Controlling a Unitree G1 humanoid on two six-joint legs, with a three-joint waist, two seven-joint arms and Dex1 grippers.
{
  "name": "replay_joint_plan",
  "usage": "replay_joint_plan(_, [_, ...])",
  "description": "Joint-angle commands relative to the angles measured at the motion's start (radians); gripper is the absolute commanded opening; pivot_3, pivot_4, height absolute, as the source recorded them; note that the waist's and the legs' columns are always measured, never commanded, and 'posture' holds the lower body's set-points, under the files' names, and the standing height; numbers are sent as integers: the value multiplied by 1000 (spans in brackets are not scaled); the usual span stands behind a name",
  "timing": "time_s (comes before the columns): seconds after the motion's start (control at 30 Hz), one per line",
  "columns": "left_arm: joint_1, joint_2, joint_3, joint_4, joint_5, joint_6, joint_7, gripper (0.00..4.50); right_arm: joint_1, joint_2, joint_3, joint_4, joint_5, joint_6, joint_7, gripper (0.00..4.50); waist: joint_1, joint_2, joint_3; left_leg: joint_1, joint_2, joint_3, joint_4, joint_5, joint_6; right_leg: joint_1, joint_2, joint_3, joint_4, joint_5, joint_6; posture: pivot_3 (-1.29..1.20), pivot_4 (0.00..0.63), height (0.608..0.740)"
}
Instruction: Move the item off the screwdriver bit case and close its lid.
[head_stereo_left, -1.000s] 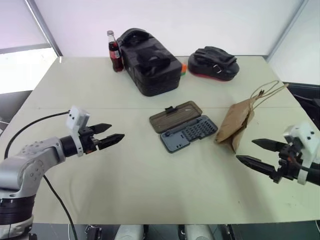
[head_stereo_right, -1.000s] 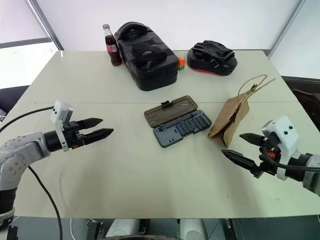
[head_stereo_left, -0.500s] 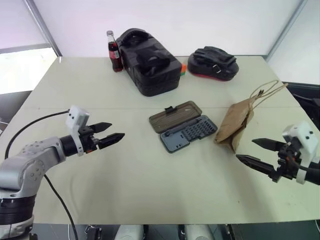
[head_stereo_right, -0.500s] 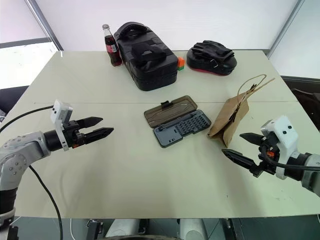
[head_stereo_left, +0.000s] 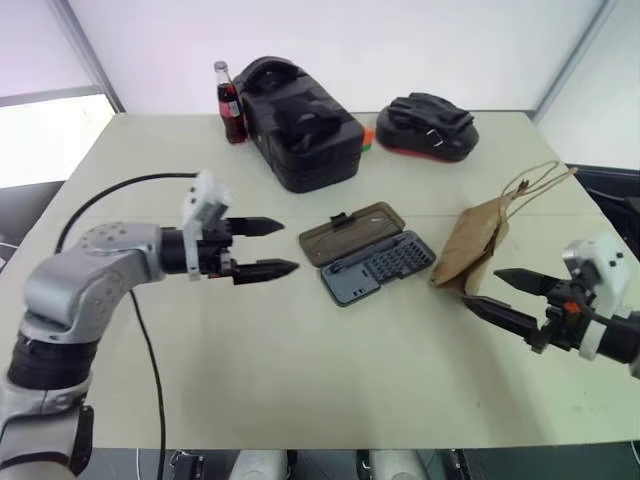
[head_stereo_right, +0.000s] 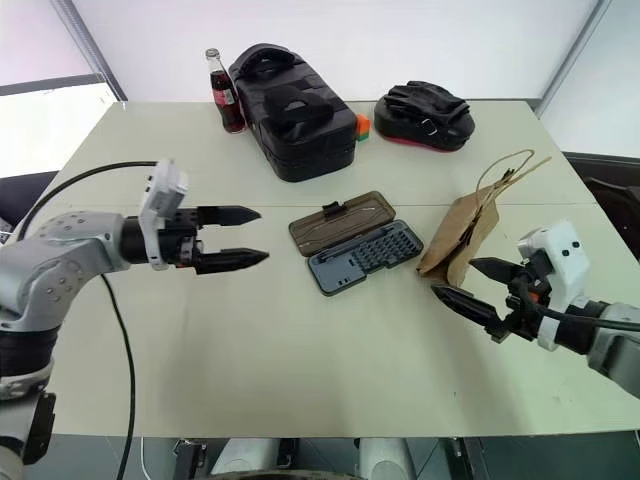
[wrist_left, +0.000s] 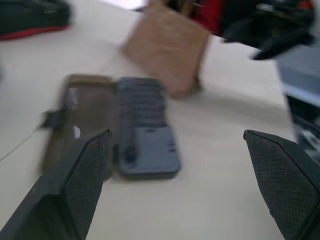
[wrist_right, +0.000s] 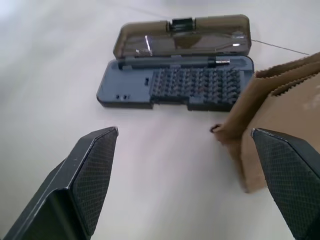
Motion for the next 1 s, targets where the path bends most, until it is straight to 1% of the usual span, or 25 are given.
replay_joint_plan(0.03, [-42,-38,-42,63,51,-64,-39,4414,-48,19,-3,-53,99,1,-228,4449,-2,0,0,0,0,0,0,0,0,0,0,0,0,0,0,0,150,740])
replay_joint_plan(0.13, [-53,-75,-74,124,101,-113,-57,4414,-103,47,72,-62,227,-45,-503,4449,-3,0,0,0,1,0,0,0,0,0,0,0,1,-1,-1,0,150,740])
replay_joint_plan(0.2, [-56,-96,-82,144,116,-131,-62,4414,-144,57,152,-61,297,-80,-683,4449,-3,0,0,1,1,0,0,0,0,0,0,1,1,-1,-2,0,150,740])
replay_joint_plan(0.27, [-57,-116,-83,152,123,-136,-62,4414,-188,70,240,-43,334,-106,-862,4449,-2,0,0,0,2,0,0,0,0,-1,0,1,2,-1,-2,0,150,740])
replay_joint_plan(0.33, [-55,-131,-84,152,129,-137,-58,4414,-240,94,314,-12,355,-142,-999,4449,-2,0,0,-1,2,0,0,0,0,-1,0,1,1,-1,-2,0,150,740])
replay_joint_plan(0.4, [-48,-138,-81,153,136,-141,-57,4414,-302,124,390,25,348,-161,-1098,4449,-2,0,0,-1,1,0,0,0,0,-2,0,1,1,-1,-2,0,150,740])
replay_joint_plan(0.5, [-38,-147,-75,146,144,-141,-50,4414,-349,131,455,69,326,-161,-1191,4449,-2,0,0,-2,1,0,0,0,0,-2,0,1,1,-1,-1,0,150,740])
replay_joint_plan(0.63, [-28,-156,-63,135,144,-138,-30,4414,-366,108,482,105,320,-153,-1262,4449,2,0,0,-2,1,0,0,0,0,-3,0,1,1,0,0,0,150,740])
replay_joint_plan(0.8, [-17,-168,-52,120,139,-132,-5,4414,-351,66,491,135,295,-127,-1297,4449,3,0,0,-3,1,0,0,0,0,-3,0,1,1,0,0,0,150,740])
replay_joint_plan(0.97, [-9,-175,-52,117,143,-139,7,4414,-374,73,514,155,254,-120,-1293,4449,-1,0,0,-3,1,0,0,0,0,-3,0,1,1,0,0,0,150,740])
replay_joint_plan(1.0, [-9,-176,-51,116,144,-139,10,4469,-381,76,520,156,245,-119,-1288,4214,-1,0,0,-3,1,0,0,0,0,-3,0,1,1,0,0,0,150,740])
